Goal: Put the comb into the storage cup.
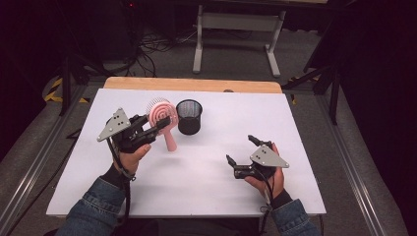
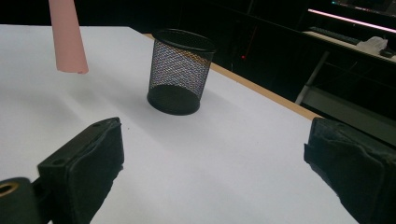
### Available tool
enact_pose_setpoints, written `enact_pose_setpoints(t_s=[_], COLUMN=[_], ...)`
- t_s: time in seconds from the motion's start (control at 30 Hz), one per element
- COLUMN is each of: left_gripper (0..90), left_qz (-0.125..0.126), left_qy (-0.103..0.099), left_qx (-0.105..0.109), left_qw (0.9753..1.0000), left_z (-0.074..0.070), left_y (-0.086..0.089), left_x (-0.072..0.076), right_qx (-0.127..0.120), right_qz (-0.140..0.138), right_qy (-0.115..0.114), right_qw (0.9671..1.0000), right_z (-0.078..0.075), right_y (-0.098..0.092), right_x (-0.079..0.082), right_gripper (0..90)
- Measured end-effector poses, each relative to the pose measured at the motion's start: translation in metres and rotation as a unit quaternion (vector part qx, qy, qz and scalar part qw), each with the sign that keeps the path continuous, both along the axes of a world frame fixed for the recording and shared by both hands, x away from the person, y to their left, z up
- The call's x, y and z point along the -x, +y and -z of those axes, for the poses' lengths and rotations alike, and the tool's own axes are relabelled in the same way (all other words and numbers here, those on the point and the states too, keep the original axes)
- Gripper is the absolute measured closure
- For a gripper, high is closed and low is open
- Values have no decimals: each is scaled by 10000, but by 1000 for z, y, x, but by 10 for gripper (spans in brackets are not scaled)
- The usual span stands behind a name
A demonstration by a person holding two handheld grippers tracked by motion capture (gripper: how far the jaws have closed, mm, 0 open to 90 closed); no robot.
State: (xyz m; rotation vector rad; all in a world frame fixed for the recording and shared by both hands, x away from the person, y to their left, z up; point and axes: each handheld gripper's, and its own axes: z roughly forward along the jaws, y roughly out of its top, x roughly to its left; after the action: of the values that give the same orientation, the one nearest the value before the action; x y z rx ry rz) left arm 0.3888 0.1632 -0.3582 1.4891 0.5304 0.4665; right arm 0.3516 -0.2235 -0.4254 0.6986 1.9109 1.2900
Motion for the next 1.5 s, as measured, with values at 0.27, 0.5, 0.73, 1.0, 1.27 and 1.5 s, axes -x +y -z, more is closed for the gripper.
enact_pose_setpoints(t_s=[0.27, 0.5, 0.73, 1.0, 1.27, 1.5], left_gripper=[626, 626, 626, 626, 626, 626], left_qz=[13, -53, -133, -144, -145, -193], left_qy=[-105, -130, -214, -330, -403, -408], left_qx=[-60, -28, -85, -113, -113, -184], left_qw=[9999, 9999, 9996, 9993, 9990, 9988], left_z=[-8, -20, -33, -44, -53, -57], left_y=[-2, 2, 1, -4, -9, -20], left_x=[1, -7, -15, -26, -35, -47], right_qx=[-27, -48, -49, -43, -50, -59], right_qz=[39, 38, 39, 15, 17, 1], right_qy=[31, 44, 32, 52, 58, 54], right_qw=[10000, 10000, 10000, 10000, 10000, 10000], right_z=[1, 1, 1, 1, 1, 1], right_y=[-2, -2, -2, -1, -2, -2], right_x=[0, -1, -1, -1, -1, -1], right_gripper=[54, 53, 54, 55, 56, 58])
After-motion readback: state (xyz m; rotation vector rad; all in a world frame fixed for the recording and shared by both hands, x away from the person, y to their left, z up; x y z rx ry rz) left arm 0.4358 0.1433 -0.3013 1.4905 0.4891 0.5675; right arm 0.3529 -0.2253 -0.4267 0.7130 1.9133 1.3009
